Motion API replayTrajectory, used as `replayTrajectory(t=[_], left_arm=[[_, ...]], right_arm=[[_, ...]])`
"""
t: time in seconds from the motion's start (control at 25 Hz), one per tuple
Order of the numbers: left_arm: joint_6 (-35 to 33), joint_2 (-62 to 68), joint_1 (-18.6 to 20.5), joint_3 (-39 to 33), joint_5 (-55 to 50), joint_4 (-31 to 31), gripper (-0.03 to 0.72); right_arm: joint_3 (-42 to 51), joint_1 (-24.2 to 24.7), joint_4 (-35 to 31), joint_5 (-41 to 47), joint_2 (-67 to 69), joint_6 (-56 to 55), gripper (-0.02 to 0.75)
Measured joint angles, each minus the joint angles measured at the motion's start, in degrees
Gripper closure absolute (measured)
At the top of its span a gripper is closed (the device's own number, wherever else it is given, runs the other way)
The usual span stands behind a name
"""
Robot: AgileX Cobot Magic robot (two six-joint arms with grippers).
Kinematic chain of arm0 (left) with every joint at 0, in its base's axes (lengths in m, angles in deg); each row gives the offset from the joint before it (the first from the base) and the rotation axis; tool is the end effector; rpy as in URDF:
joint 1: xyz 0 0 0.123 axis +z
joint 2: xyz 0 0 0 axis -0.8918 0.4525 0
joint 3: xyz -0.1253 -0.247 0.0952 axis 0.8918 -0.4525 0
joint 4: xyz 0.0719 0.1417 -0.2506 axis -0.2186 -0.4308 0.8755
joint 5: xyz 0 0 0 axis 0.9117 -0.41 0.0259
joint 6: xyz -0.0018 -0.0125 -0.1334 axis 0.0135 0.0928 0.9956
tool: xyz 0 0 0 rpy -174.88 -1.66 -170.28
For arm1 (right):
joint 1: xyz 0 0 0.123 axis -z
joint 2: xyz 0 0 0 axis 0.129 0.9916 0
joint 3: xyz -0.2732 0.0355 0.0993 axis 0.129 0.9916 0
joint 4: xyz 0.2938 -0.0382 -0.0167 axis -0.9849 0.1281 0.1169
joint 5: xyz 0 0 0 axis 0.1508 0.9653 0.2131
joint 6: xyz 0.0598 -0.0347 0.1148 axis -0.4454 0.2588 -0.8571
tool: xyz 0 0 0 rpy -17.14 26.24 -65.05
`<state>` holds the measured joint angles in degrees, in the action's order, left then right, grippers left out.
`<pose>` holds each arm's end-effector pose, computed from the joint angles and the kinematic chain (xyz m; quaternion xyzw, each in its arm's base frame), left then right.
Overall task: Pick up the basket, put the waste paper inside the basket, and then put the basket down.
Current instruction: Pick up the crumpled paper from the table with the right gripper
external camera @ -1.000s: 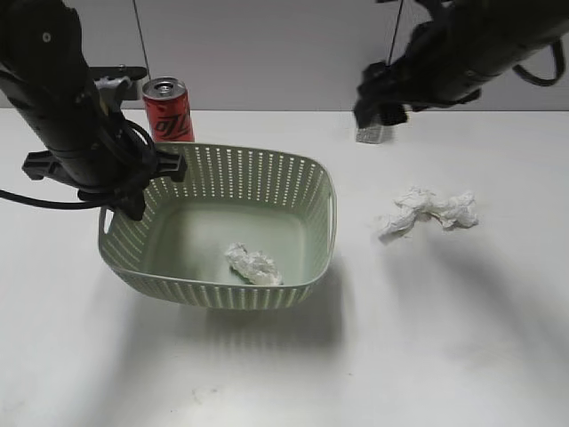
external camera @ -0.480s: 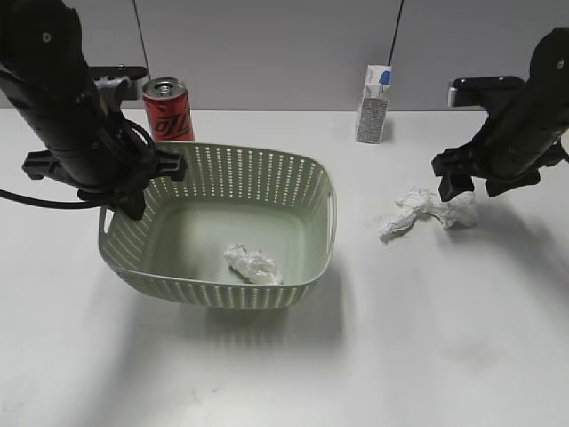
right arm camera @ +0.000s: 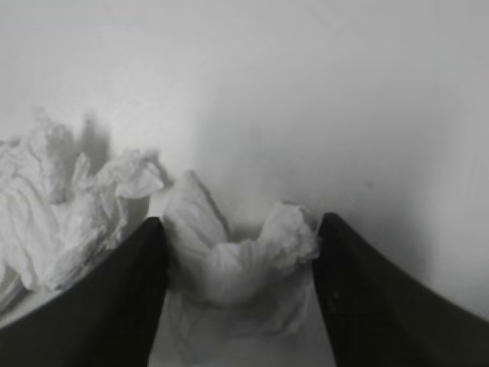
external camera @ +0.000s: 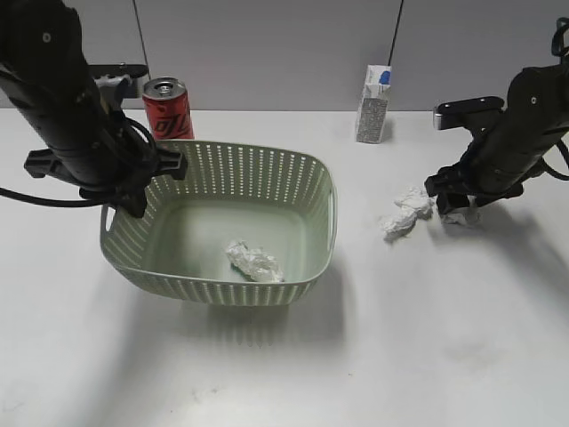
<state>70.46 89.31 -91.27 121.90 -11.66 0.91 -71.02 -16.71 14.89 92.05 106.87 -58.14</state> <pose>0.3470 -0.1935 0.1468 0.0971 0.9854 -0.0760 0.1177 0.4532 0.0718 0.0479 -0.0729 0.9761 0.0090 0.2044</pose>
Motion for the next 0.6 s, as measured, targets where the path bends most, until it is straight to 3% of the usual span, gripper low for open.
replayTrajectory(t=[0.12,0.28,0.32,0.48,0.6], left_arm=[[0.00,0.00,0.00,0.00,0.47,0.00,0.688],[0.00,0.00,0.00,0.00,0.69,-0.05,0.688],[0.00,0.00,0.00,0.00,0.69,-0.05,0.688],[0.00,0.00,0.00,0.00,0.69,-0.05,0.688],[0.00,0.00,0.00,0.00,0.69,-0.05,0.688]], right_arm=[[0.00,0.00,0.13,1.46,0.00,0.12,0.349],[0.00,0.00,0.13,4.24,0.00,0.12,0.637],[0.00,0.00,0.13,4.95,-0.10,0.12,0.679],[0.00,0.00,-0.77,7.49,-2.97,0.44,0.720],[0.00,0.00,-6.06,9.19,-8.46,4.09,0.724]])
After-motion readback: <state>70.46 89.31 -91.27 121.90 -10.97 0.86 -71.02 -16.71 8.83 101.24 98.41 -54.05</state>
